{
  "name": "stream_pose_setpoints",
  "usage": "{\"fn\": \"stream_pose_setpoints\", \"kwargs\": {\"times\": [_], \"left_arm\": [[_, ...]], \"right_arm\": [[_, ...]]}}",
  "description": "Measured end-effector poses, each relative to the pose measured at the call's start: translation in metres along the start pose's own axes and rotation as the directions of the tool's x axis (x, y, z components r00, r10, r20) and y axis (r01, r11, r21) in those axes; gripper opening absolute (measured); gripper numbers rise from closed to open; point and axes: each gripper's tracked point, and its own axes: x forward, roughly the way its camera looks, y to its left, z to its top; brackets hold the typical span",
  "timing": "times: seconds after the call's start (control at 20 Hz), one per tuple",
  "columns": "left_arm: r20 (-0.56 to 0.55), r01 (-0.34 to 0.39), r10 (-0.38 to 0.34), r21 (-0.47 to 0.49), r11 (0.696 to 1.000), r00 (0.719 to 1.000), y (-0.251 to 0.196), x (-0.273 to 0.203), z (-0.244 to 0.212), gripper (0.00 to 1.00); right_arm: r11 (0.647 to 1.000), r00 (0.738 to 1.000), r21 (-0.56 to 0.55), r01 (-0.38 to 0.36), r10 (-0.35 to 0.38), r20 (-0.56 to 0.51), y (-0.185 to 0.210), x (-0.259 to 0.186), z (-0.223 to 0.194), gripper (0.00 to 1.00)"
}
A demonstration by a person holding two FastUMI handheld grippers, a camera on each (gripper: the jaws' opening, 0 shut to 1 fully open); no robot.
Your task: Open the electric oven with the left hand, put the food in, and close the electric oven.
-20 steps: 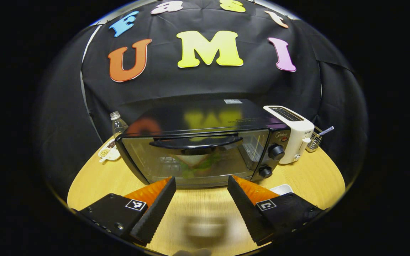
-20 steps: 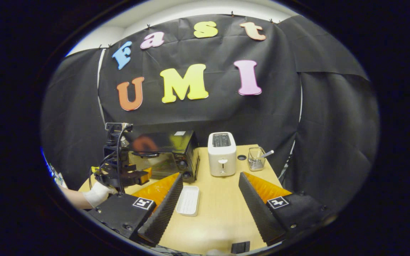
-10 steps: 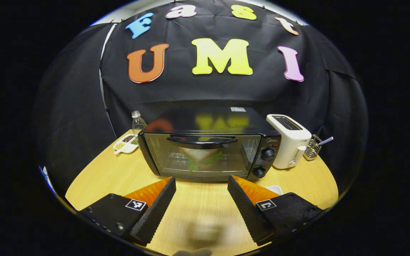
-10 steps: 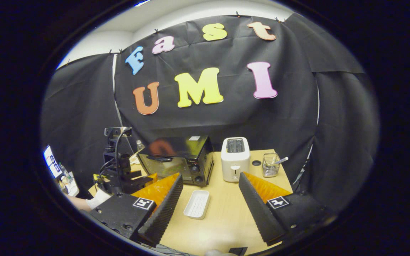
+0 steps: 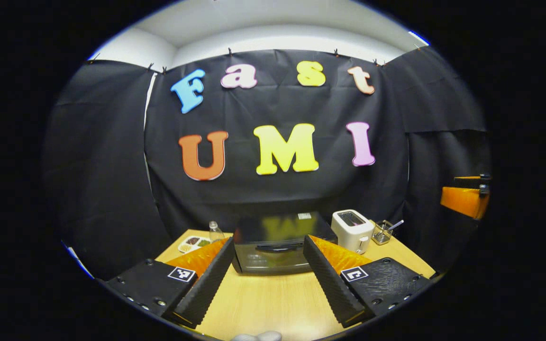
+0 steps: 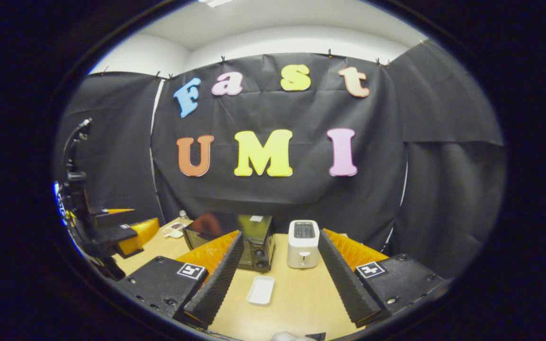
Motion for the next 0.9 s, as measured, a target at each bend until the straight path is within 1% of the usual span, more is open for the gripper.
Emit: {"fn": "stream_pose_setpoints", "kwargs": {"times": [0.1, 0.15, 0.2, 0.3, 0.35, 0.4, 0.45, 0.6, 0.9], "left_arm": [[0.049, 0.01, -0.01, -0.007, 1.0, 0.999, 0.008, -0.025, 0.025, 0.95], [0.068, 0.016, -0.015, -0.012, 1.0, 0.998, 0.013, -0.036, 0.032, 1.0], [0.087, 0.02, -0.018, -0.017, 1.0, 0.996, 0.017, -0.044, 0.04, 0.95], [0.12, 0.02, -0.019, -0.009, 1.0, 0.993, 0.026, -0.054, 0.053, 0.95], [0.124, 0.02, -0.019, -0.006, 1.0, 0.992, 0.028, -0.059, 0.054, 0.95], [0.131, 0.023, -0.021, -0.009, 1.0, 0.991, 0.031, -0.061, 0.057, 0.96], [0.132, 0.028, -0.026, -0.02, 0.999, 0.991, 0.031, -0.063, 0.059, 0.96], [0.13, 0.031, -0.025, -0.051, 0.998, 0.991, 0.036, -0.069, 0.059, 0.95], [0.135, 0.019, -0.011, -0.056, 0.998, 0.991, 0.047, -0.071, 0.06, 0.95]], "right_arm": [[1.0, 1.0, 0.011, 0.011, -0.011, 0.023, 0.013, -0.014, 0.012, 1.0], [1.0, 1.0, 0.023, 0.016, -0.017, 0.026, 0.018, -0.019, 0.014, 1.0], [0.999, 0.999, 0.031, 0.023, -0.024, 0.032, 0.023, -0.022, 0.018, 1.0], [0.998, 0.998, 0.041, 0.037, -0.039, 0.045, 0.03, -0.03, 0.025, 1.0], [0.998, 0.998, 0.041, 0.042, -0.044, 0.051, 0.034, -0.032, 0.027, 0.9], [0.998, 0.997, 0.038, 0.045, -0.047, 0.054, 0.037, -0.035, 0.03, 0.9], [0.998, 0.997, 0.036, 0.05, -0.052, 0.06, 0.039, -0.038, 0.033, 1.0], [0.998, 0.997, 0.048, 0.047, -0.05, 0.062, 0.044, -0.043, 0.035, 1.0], [0.996, 0.995, 0.051, 0.07, -0.074, 0.068, 0.039, -0.047, 0.042, 1.0]]}}
